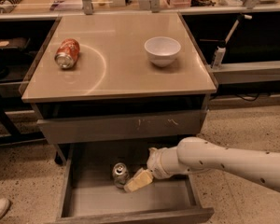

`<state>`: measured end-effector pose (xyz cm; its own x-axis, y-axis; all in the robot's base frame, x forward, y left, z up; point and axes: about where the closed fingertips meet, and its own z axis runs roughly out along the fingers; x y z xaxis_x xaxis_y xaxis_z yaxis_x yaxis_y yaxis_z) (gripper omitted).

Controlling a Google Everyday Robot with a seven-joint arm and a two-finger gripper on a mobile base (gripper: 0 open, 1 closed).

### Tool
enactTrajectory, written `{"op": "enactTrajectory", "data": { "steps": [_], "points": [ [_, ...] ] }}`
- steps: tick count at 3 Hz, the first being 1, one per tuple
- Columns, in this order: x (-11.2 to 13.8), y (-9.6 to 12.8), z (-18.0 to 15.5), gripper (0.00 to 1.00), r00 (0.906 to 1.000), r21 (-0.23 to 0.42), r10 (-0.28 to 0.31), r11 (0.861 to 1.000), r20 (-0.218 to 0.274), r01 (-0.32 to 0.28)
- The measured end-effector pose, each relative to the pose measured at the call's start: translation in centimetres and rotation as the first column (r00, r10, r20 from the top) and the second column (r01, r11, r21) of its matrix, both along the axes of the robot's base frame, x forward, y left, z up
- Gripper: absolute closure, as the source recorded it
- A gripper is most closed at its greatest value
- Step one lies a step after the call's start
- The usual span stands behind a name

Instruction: Pick 7up can from middle drawer and place on counter

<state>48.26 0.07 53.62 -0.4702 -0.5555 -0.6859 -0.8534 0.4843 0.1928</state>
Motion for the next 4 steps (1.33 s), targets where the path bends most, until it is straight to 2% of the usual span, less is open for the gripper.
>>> {"op": "enactTrajectory", "data": {
  "steps": [2, 3, 4],
  "points": [
    [0.2, 0.8, -1.2, 0.00, 0.9998, 0.015, 0.012, 1.000, 0.018, -0.012],
    [-0.1, 1.8, -3.3, 0.00, 0.9995, 0.039, 0.001, 0.999, 0.030, -0.002],
    [1.5, 3.4, -6.7, 0.00, 0.9993, 0.079, -0.019, 0.997, 0.032, 0.016]
  ]
}}
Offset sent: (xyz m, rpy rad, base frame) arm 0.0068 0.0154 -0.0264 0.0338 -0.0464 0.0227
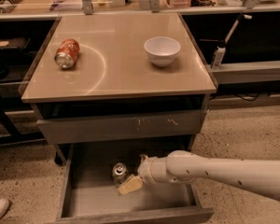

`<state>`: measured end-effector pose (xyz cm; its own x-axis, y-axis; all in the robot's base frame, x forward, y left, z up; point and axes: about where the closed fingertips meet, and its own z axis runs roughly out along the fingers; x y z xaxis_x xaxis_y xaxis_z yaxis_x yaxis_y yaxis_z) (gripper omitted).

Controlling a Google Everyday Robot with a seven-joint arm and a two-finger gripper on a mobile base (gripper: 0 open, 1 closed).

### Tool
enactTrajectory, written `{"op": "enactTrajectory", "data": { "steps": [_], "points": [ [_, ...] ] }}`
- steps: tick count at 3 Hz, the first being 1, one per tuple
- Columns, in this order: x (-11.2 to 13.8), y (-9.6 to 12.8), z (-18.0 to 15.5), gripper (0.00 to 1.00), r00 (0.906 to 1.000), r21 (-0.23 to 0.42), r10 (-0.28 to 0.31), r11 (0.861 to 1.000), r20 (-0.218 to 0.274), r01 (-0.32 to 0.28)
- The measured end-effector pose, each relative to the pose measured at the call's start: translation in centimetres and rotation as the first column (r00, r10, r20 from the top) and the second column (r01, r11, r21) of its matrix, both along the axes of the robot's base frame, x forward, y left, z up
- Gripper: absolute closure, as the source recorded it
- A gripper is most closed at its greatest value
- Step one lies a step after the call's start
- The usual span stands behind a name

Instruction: Pick 7up can from middle drawer and place on counter

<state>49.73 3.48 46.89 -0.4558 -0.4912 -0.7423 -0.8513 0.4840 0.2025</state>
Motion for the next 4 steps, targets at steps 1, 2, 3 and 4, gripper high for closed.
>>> {"op": "enactTrajectory", "data": {
  "steps": [1, 2, 3, 4],
  "points": [
    [0.0, 0.0, -0.1, 0.00, 1.0000, 0.001, -0.001, 1.000, -0.001, 0.001],
    [0.5, 1.2, -0.7, 0.00, 0.9991, 0.004, 0.003, 1.000, 0.043, -0.003],
    [2.2, 2.1, -1.0, 0.00, 0.9938, 0.007, -0.017, 1.000, 0.110, 0.016],
    [3.1, 3.0, -1.4, 0.00, 0.9890, 0.015, -0.034, 0.999, 0.144, 0.032]
  ]
}}
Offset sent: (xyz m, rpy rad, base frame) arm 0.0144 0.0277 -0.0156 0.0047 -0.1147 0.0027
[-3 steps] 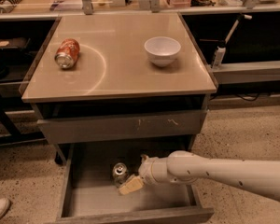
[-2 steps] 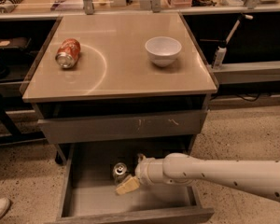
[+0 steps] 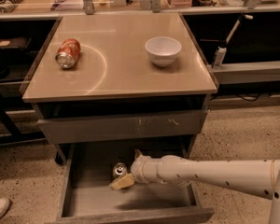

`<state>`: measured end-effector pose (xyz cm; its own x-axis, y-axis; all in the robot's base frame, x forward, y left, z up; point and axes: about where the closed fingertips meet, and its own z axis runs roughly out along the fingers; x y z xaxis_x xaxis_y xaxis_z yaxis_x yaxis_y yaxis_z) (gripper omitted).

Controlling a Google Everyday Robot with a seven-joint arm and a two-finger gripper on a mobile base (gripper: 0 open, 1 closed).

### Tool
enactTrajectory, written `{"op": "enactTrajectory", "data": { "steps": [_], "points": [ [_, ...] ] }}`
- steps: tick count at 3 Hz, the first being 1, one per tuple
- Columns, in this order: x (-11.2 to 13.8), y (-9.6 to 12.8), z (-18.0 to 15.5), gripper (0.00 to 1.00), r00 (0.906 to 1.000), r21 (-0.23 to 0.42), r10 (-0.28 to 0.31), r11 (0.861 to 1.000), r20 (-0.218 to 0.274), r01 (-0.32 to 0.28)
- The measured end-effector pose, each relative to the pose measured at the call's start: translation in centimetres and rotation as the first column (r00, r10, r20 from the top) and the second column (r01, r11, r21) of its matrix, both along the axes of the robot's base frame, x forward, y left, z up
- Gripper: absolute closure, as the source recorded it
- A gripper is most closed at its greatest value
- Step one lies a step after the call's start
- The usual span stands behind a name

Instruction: Pick 7up can from middle drawer and place on counter

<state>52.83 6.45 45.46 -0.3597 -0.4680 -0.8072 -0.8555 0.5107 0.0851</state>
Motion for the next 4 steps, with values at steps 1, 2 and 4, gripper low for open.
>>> {"op": "enactTrajectory", "data": {
  "steps": [1, 2, 4],
  "points": [
    [0.3, 0.9, -1.3, 0.00, 0.9999, 0.023, -0.014, 1.000, -0.007, 0.015],
    [0.3, 1.7, -2.3, 0.00, 0.9994, 0.044, -0.024, 0.999, -0.023, 0.025],
    [0.2, 2.2, -2.9, 0.19, 0.9988, 0.066, -0.032, 0.997, -0.037, 0.034]
  ]
}}
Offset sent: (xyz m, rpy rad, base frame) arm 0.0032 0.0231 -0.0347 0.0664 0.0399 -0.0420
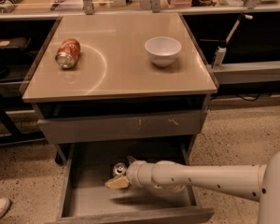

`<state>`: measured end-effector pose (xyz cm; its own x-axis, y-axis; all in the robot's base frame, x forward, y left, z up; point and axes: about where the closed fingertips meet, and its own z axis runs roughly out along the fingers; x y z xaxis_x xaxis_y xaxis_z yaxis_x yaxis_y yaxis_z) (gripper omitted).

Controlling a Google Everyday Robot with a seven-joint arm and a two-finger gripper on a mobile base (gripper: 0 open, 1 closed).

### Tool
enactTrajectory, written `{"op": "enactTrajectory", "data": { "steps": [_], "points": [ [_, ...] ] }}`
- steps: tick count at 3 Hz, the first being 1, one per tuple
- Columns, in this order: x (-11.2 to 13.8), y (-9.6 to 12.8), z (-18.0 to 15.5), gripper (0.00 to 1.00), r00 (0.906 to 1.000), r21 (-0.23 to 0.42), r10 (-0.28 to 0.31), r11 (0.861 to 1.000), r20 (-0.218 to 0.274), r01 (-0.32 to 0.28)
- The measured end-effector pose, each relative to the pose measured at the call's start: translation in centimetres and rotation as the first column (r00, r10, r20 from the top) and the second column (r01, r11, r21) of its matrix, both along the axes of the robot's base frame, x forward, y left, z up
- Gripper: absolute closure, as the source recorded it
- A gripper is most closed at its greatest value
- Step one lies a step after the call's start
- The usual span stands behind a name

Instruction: Pick 7up can from middle drawer and place on counter

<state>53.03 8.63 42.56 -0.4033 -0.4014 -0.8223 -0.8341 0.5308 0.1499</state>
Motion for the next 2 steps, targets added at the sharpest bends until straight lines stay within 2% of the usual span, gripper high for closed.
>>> {"op": "enactTrajectory", "data": {
  "steps": [2],
  "points": [
    [0.00, 0.01, 0.00, 0.65, 1.0000, 0.000, 0.000, 1.000, 0.000, 0.000]
  ]
}}
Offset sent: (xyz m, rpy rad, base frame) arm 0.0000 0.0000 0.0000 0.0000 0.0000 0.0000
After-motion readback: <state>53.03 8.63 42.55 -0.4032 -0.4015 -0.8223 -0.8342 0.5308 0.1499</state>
